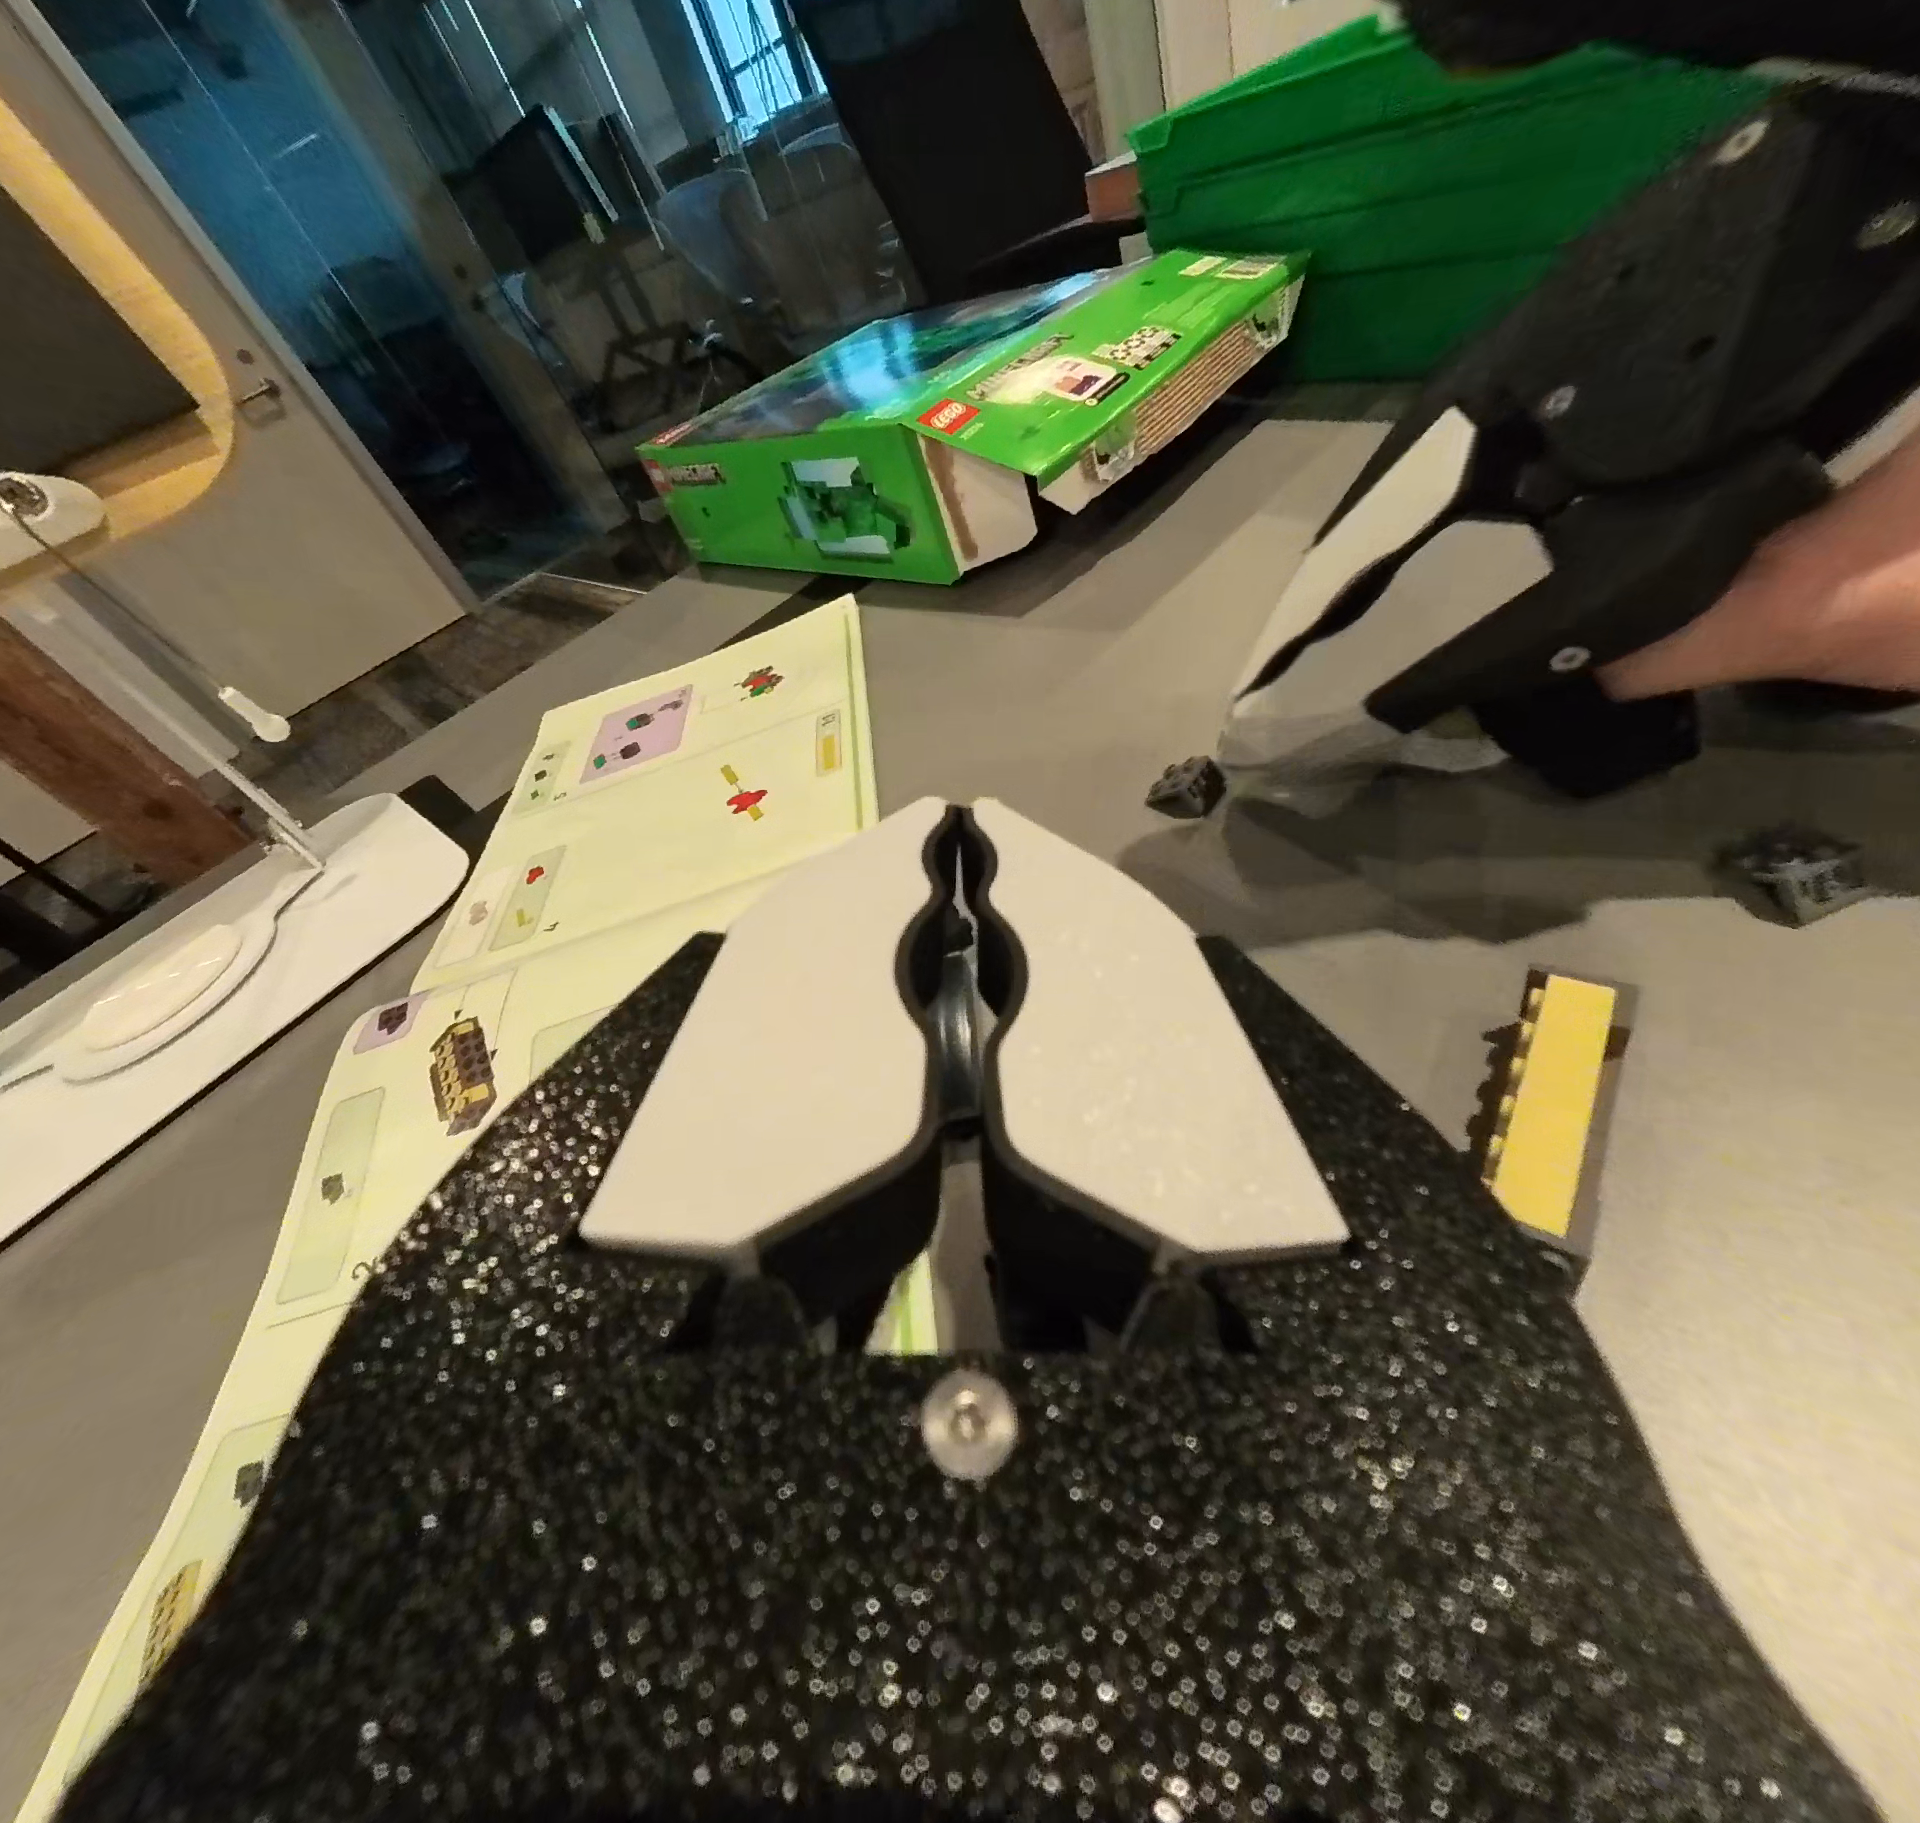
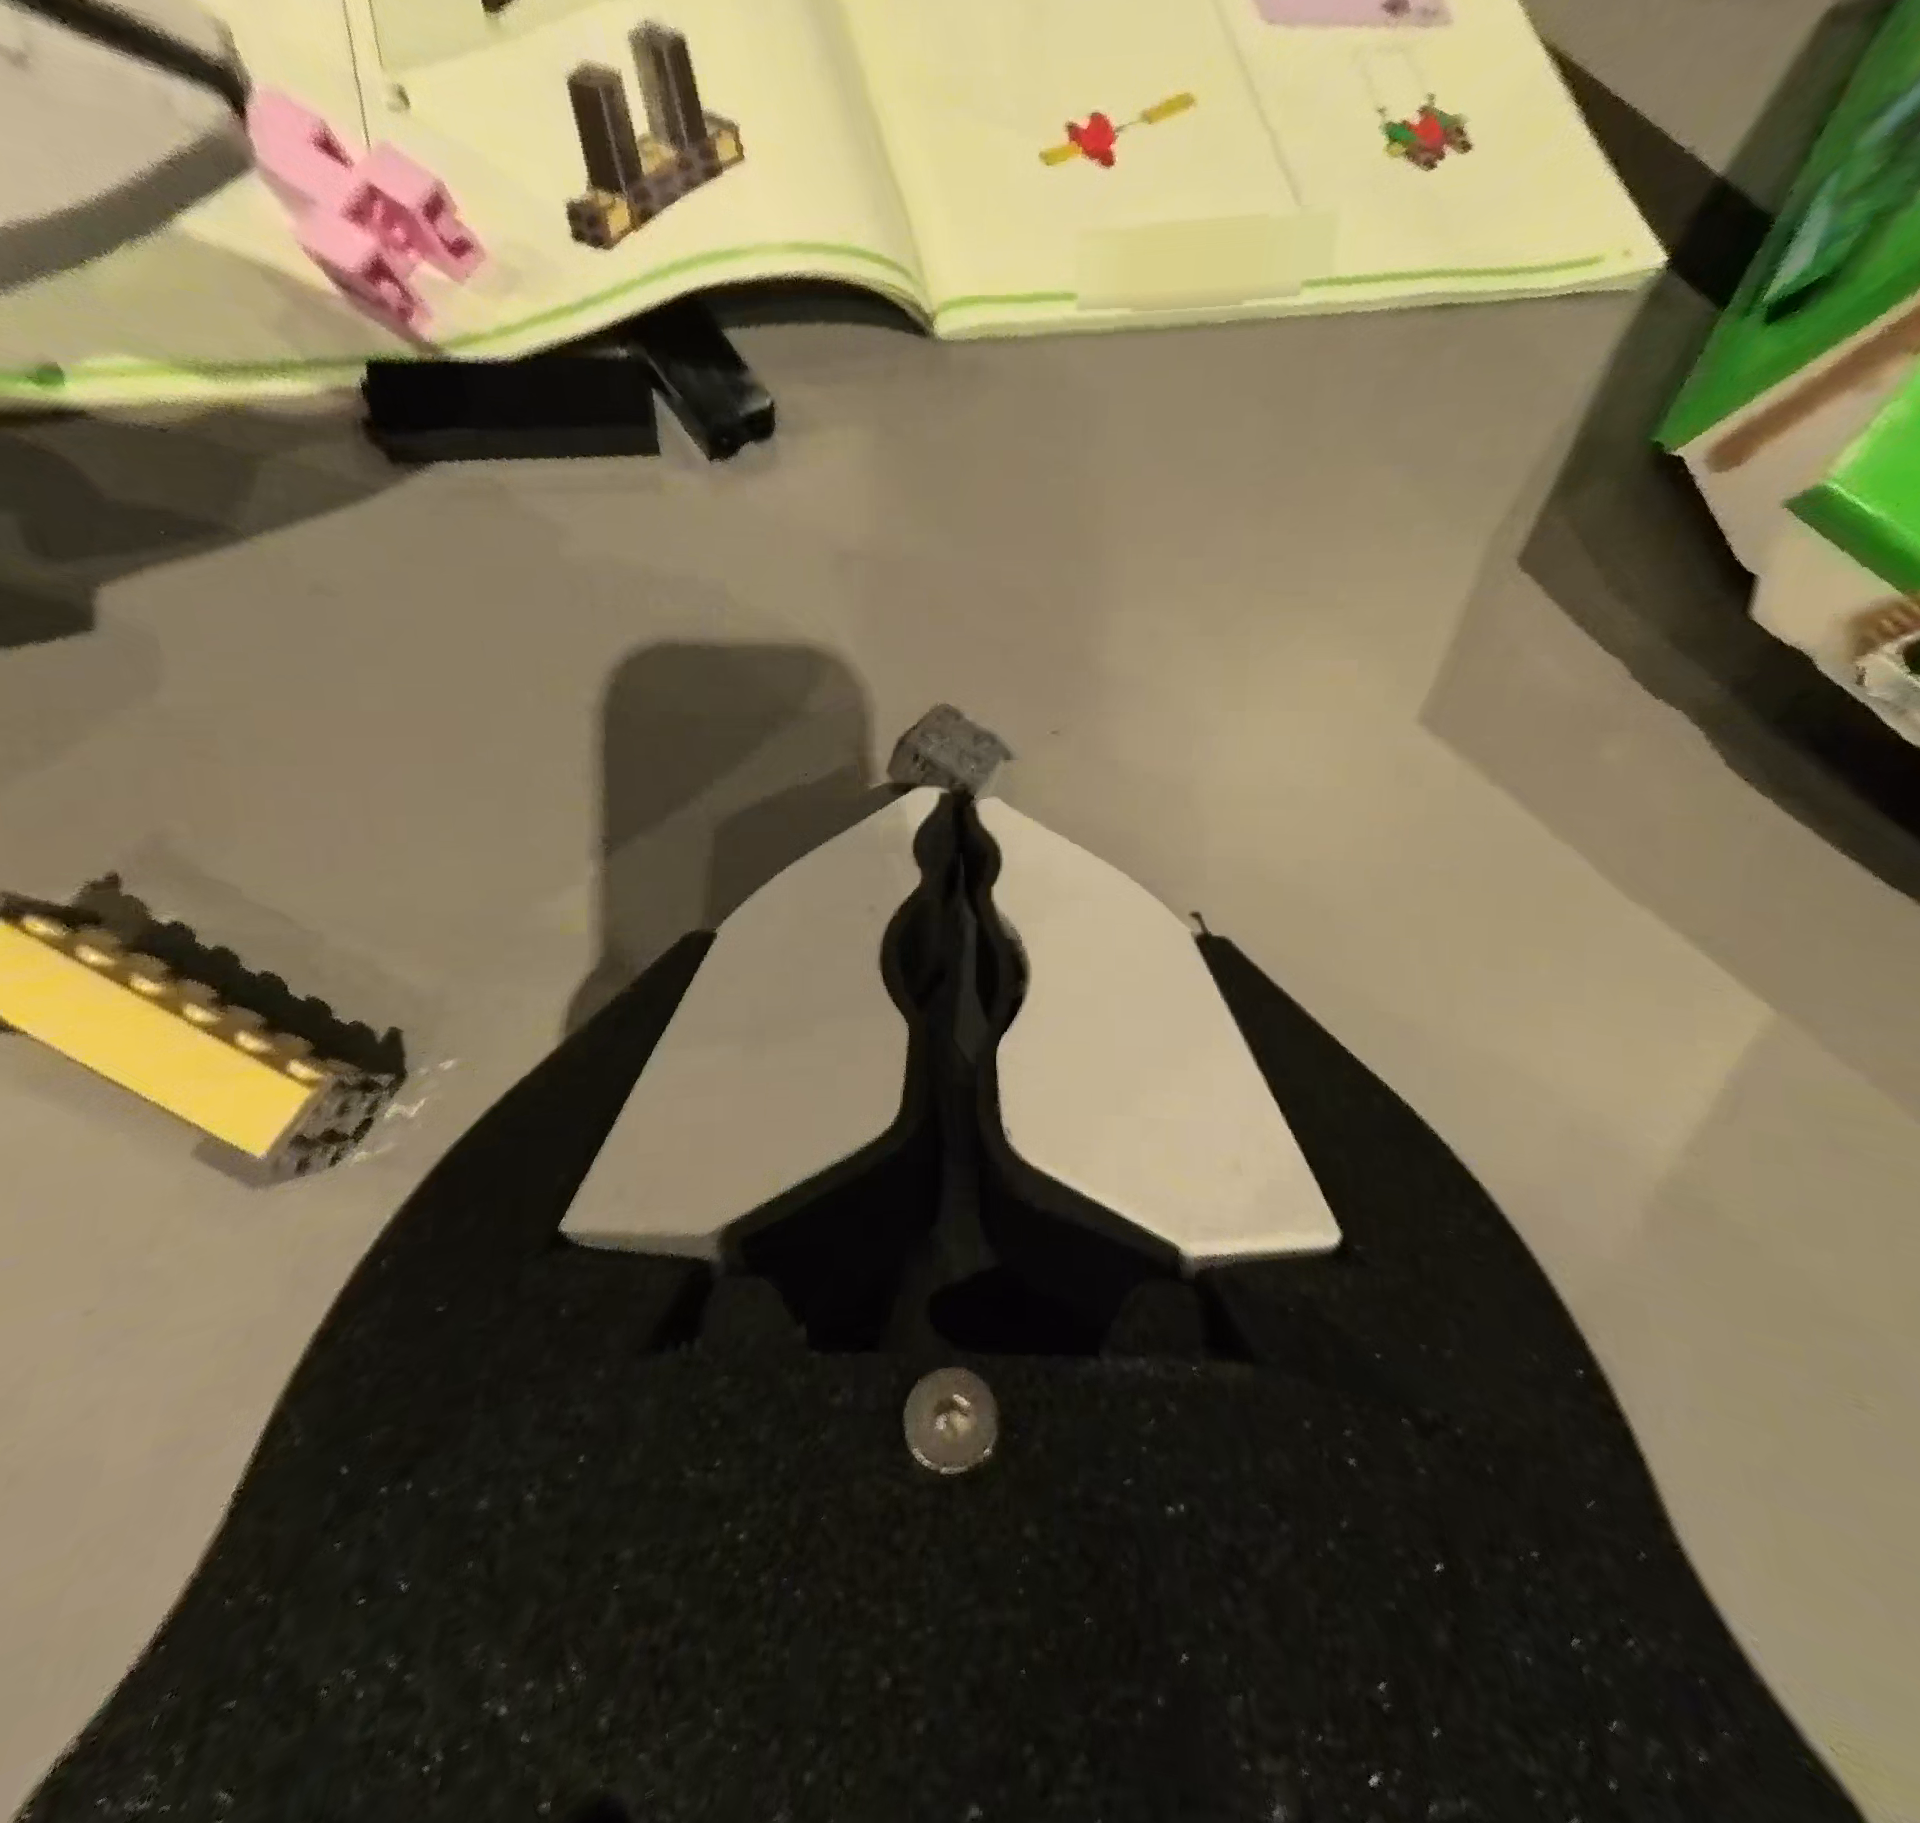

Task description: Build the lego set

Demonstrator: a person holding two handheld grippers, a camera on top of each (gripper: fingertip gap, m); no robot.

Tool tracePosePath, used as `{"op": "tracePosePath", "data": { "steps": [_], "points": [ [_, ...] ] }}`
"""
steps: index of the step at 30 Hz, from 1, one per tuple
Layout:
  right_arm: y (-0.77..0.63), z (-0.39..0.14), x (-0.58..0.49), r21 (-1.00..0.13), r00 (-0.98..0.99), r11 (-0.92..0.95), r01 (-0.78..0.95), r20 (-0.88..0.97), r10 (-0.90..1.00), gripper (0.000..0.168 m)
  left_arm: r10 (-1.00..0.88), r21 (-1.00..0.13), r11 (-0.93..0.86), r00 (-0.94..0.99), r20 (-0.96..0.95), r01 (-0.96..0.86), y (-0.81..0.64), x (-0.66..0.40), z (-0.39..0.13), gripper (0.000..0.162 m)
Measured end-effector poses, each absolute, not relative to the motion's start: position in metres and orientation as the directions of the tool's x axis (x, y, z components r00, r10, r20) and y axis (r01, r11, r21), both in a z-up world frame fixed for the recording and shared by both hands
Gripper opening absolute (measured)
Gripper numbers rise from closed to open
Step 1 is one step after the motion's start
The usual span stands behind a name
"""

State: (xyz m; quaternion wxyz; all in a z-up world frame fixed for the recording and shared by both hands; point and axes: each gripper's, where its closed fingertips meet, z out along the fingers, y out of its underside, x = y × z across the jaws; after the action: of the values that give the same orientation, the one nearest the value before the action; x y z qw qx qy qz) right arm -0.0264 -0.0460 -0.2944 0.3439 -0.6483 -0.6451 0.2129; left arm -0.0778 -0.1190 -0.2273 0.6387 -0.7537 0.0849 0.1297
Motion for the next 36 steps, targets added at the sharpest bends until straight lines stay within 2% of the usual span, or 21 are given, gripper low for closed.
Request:
{"op": "tracePosePath", "data": {
  "steps": [2, 4, 11, 15, 18, 23, 28, 31, 36],
  "points": [
    [-0.044, -0.288, -0.028, -0.761, 0.109, 0.039, 0.648, 0.143, 0.984, 0.000, 0.042, -0.943, -0.164, 0.953, -0.300, -0.290, -0.119, -0.078, -0.226, 0.000],
    [-0.042, -0.287, -0.028, -0.774, 0.143, -0.012, 0.633, 0.102, 0.985, 0.008, 0.043, -0.945, -0.158, 0.954, -0.296, -0.286, -0.119, -0.078, -0.226, 0.000],
    [-0.044, -0.295, -0.032, -0.755, 0.226, -0.190, 0.628, -0.057, 0.973, 0.028, 0.027, -0.945, -0.137, 0.953, -0.302, -0.296, -0.121, -0.075, -0.224, 0.000],
    [-0.048, -0.296, -0.037, -0.747, 0.239, -0.190, 0.637, -0.043, 0.970, 0.028, 0.019, -0.946, -0.129, 0.953, -0.302, -0.297, -0.121, -0.074, -0.223, 0.000],
    [-0.051, -0.300, -0.037, -0.716, 0.226, -0.138, 0.684, 0.028, 0.974, 0.018, 0.017, -0.947, -0.124, 0.953, -0.301, -0.297, -0.122, -0.073, -0.223, 0.000],
    [-0.050, -0.299, -0.037, -0.726, 0.214, -0.114, 0.678, 0.047, 0.976, 0.017, -0.014, -0.945, -0.114, 0.952, -0.307, -0.306, -0.123, -0.069, -0.223, 0.000],
    [-0.049, -0.284, -0.034, -0.777, 0.182, -0.080, 0.625, 0.045, 0.982, 0.017, -0.228, -0.957, -0.055, 0.936, -0.267, -0.286, -0.129, -0.046, -0.222, 0.000],
    [-0.050, -0.270, -0.028, -0.818, 0.160, -0.052, 0.572, 0.050, 0.986, 0.017, -0.422, -0.970, -0.055, 0.886, -0.193, -0.238, -0.142, -0.026, -0.224, 0.013],
    [-0.063, -0.249, -0.008, -0.888, 0.158, 0.027, 0.458, 0.111, 0.981, 0.017, -0.602, -0.946, -0.195, 0.793, -0.093, -0.259, -0.165, -0.009, -0.245, 0.035]
  ]
}}
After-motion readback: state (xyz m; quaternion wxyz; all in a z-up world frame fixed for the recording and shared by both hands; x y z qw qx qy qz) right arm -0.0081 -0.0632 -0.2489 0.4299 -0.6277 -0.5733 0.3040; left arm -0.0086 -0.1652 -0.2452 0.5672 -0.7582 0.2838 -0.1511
